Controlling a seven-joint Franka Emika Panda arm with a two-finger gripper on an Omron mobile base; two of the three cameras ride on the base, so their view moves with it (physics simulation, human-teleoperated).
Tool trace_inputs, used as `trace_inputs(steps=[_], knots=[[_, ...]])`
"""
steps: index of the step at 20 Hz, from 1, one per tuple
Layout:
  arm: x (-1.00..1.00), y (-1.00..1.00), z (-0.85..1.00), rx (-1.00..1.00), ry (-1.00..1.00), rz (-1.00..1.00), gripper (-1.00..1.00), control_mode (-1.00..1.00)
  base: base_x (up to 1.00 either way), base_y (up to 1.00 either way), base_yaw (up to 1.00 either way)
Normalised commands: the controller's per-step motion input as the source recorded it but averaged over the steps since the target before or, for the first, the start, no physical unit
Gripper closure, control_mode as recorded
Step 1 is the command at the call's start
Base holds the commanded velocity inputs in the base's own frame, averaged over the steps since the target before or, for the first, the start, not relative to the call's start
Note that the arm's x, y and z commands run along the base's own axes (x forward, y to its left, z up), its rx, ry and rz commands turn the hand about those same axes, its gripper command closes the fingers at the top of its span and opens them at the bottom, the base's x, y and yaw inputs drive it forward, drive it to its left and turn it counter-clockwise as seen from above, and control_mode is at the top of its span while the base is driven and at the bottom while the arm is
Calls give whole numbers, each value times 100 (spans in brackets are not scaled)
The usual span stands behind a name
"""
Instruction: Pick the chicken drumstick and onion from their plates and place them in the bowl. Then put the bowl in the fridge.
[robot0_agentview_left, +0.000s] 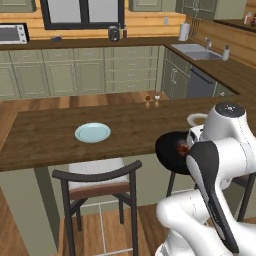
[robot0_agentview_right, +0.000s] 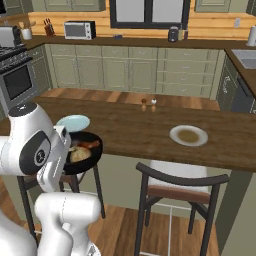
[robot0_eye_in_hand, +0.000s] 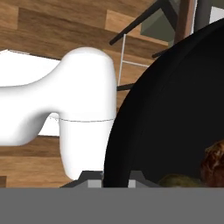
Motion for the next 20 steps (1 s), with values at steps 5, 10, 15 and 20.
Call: trace_inputs(steps=[5, 10, 15, 20], knots=[[0, 0, 0, 0, 0, 0, 100, -100, 0, 0, 0], [0, 0, 0, 0, 0, 0, 100, -100, 0, 0, 0], [0, 0, 0, 0, 0, 0, 100, -100, 0, 0, 0], [0, 0, 0, 0, 0, 0, 100, 100, -16, 1, 0]])
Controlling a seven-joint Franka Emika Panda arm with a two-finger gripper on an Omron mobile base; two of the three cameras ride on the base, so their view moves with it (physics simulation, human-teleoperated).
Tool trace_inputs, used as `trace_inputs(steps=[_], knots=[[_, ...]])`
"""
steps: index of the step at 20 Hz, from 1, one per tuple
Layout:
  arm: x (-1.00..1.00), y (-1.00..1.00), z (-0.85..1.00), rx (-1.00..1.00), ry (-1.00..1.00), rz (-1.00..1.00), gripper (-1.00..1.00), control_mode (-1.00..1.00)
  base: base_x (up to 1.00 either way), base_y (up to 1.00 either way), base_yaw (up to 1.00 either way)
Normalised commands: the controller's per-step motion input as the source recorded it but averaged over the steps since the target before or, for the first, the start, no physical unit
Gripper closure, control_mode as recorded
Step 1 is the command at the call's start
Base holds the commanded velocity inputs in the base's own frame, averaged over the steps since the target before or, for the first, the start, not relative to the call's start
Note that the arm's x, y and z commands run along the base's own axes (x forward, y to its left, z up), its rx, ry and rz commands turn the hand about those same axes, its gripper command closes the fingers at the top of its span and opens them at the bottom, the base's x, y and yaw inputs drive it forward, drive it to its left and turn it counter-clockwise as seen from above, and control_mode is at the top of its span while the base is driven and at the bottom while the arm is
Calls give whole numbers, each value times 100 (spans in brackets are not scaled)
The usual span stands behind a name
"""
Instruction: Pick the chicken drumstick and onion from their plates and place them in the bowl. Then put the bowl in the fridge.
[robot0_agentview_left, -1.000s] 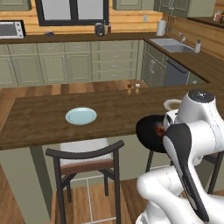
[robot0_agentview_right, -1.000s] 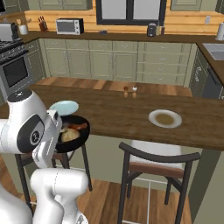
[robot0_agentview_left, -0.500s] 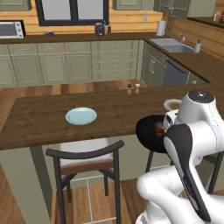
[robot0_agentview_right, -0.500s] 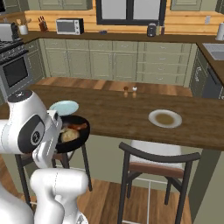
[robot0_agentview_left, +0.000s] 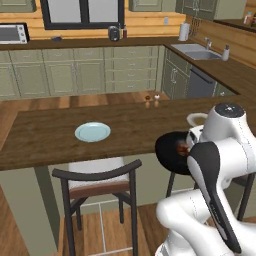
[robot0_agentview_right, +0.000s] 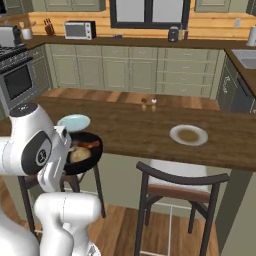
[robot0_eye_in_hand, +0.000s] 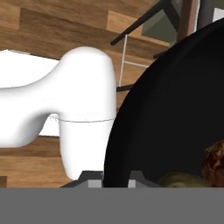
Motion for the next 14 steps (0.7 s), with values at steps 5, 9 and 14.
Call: trace_inputs(steps=[5, 9, 14], knots=[[0, 0, 0, 0, 0, 0, 100, 100, -84, 45, 0], [0, 0, 0, 0, 0, 0, 100, 100, -41, 100, 0], [0, 0, 0, 0, 0, 0, 100, 100, -12, 100, 0]])
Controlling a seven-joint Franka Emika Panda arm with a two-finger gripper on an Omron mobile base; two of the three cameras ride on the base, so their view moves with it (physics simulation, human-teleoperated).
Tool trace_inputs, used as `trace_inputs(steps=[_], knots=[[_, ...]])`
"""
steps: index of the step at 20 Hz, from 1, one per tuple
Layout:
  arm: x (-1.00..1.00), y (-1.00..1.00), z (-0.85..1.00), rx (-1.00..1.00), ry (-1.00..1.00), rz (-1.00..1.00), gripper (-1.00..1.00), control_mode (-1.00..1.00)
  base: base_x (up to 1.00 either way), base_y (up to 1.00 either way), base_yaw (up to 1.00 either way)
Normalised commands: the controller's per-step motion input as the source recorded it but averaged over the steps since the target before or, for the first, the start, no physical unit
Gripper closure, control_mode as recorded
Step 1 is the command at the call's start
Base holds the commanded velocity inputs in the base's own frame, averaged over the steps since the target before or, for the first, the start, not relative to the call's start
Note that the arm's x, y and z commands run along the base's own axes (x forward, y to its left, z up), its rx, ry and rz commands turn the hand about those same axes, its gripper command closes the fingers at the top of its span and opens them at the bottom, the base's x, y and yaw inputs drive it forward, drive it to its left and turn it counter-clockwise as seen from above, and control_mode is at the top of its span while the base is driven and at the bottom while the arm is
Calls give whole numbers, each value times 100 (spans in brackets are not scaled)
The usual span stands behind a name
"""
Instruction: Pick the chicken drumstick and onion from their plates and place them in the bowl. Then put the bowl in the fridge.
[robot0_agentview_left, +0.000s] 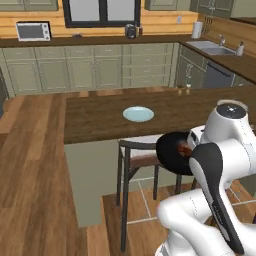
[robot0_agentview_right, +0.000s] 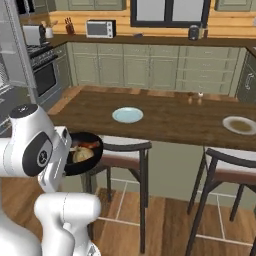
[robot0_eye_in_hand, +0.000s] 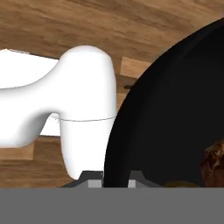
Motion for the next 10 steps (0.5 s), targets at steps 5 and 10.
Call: trace_inputs(steps=[5, 10], knots=[[0, 0, 0, 0, 0, 0, 100, 100, 8, 100, -1], [0, 0, 0, 0, 0, 0, 100, 100, 29, 100, -1]])
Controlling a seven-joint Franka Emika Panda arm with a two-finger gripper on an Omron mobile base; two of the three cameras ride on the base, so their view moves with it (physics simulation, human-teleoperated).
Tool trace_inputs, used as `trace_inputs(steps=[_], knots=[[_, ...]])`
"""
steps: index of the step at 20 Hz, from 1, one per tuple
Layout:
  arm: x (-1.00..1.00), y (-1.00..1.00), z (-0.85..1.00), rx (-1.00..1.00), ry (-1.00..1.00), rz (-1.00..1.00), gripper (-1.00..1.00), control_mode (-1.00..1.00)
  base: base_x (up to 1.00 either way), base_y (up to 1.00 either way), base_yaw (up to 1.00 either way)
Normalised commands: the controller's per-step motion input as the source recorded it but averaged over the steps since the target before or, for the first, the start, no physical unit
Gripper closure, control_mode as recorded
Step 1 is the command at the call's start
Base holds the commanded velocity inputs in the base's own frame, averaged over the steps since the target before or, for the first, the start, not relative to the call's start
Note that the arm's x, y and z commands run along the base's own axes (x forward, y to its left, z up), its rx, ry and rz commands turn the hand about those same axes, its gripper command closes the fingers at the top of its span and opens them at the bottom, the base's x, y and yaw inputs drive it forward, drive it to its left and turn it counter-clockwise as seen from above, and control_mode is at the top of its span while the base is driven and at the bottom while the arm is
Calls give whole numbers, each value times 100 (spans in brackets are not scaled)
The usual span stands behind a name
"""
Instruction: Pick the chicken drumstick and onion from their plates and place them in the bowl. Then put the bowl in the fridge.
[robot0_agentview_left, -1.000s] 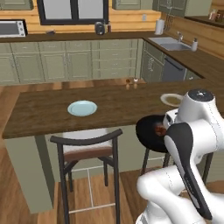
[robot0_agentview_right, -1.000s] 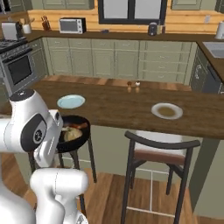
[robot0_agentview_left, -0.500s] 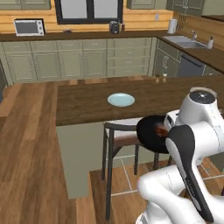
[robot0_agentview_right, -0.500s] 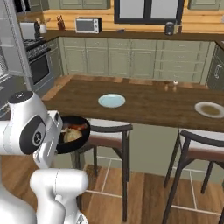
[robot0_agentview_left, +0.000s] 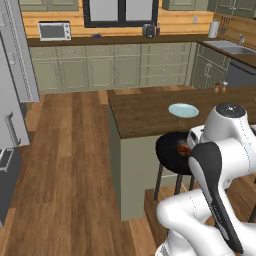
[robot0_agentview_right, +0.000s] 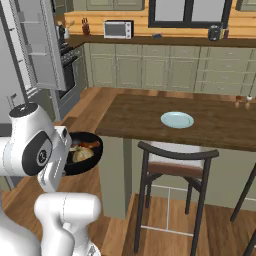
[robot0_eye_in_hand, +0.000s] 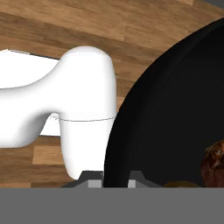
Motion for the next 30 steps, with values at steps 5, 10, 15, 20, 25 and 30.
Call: trace_inputs(steps=[5, 10, 15, 20, 25, 30], knots=[[0, 0, 0, 0, 0, 0, 100, 100, 62, 100, -7], [0, 0, 0, 0, 0, 0, 100, 100, 86, 100, -16], [0, 0, 0, 0, 0, 0, 100, 100, 67, 84, -13], [0, 0, 0, 0, 0, 0, 100, 100, 66, 20, -20], [0, 0, 0, 0, 0, 0, 100, 100, 45, -7, -18], [0, 0, 0, 0, 0, 0, 100, 100, 57, 0, -5]])
